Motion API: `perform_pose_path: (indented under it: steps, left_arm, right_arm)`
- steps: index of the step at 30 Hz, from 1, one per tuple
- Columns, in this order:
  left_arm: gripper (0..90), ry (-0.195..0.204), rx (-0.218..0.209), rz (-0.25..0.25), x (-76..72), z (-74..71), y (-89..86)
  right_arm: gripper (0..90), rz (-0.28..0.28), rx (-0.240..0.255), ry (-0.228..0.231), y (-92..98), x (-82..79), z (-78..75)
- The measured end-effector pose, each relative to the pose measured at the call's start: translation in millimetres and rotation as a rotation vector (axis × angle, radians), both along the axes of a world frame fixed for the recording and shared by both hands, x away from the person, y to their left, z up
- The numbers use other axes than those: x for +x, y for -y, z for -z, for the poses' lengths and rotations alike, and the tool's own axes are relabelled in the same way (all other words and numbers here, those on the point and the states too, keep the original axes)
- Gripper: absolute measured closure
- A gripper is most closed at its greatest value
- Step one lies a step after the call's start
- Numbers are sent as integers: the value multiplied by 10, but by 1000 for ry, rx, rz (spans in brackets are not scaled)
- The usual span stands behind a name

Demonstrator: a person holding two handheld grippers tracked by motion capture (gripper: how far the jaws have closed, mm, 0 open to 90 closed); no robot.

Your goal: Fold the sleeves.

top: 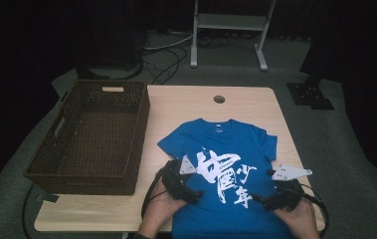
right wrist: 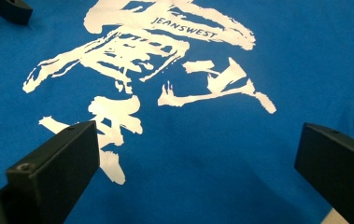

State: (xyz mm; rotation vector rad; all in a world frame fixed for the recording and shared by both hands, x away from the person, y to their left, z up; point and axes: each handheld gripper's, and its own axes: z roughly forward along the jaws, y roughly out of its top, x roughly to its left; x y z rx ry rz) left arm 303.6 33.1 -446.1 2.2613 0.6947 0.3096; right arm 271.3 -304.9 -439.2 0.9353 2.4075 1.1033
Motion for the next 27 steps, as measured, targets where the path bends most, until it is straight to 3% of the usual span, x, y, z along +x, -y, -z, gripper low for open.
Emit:
perform_pose_path:
  steps: [13,18,27]
  left_arm:
    - [0,0,1,0,0,0,0]
    - [0,0,0,0,0,0,0]
    - [0,-1,-2,0,2,-2,-4]
  right_arm:
    - [0,-3,20,34,38,91,-42]
    - [0,-9,7,47,24,132,-54]
    - [0,-3,13,45,30,218,-49]
